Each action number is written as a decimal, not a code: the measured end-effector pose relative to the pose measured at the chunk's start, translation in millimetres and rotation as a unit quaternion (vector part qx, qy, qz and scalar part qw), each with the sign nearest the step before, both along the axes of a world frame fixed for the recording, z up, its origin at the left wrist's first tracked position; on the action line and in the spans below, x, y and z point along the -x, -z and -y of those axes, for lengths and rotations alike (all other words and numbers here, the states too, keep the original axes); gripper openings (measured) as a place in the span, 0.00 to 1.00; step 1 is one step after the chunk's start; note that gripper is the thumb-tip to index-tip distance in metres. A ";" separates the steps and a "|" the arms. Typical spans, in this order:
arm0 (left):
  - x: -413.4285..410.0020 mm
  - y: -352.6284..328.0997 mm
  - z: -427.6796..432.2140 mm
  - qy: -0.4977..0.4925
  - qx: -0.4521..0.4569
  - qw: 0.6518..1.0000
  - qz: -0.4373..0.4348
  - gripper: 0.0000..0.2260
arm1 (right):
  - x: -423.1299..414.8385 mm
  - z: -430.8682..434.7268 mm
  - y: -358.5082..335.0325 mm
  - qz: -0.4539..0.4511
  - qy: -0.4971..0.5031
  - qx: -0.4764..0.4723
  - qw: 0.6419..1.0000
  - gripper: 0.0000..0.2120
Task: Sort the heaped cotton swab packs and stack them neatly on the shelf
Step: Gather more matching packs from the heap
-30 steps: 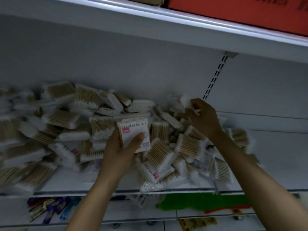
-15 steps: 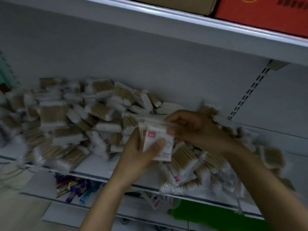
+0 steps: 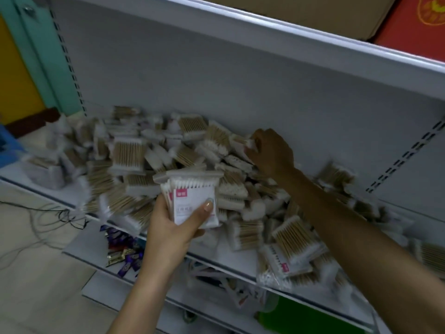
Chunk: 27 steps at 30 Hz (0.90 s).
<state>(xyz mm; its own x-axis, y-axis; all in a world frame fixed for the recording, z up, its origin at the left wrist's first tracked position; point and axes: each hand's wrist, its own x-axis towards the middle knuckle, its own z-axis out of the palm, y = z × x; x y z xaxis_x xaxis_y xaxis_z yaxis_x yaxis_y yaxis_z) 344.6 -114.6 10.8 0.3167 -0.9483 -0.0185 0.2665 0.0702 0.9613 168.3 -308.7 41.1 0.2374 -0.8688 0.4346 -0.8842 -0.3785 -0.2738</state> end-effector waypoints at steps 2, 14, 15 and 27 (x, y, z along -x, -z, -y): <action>0.1 -0.2 1.0 0.001 -0.007 1.000 -0.024 0.22 | 4.0 -5.9 -8.4 0.069 0.020 0.001 0.997 0.12; 32.9 -4.3 19.7 0.066 0.002 0.995 -0.077 0.16 | 51.7 -124.7 -44.6 0.521 -0.048 -0.254 0.814 0.11; 34.5 -4.5 20.5 0.070 0.003 0.995 -0.077 0.16 | 54.5 -130.8 -45.9 0.526 -0.056 -0.259 0.808 0.12; 48.2 -2.2 19.5 0.183 0.041 0.982 0.006 0.27 | 15.3 -139.3 -45.8 0.138 -0.211 -0.070 0.965 0.13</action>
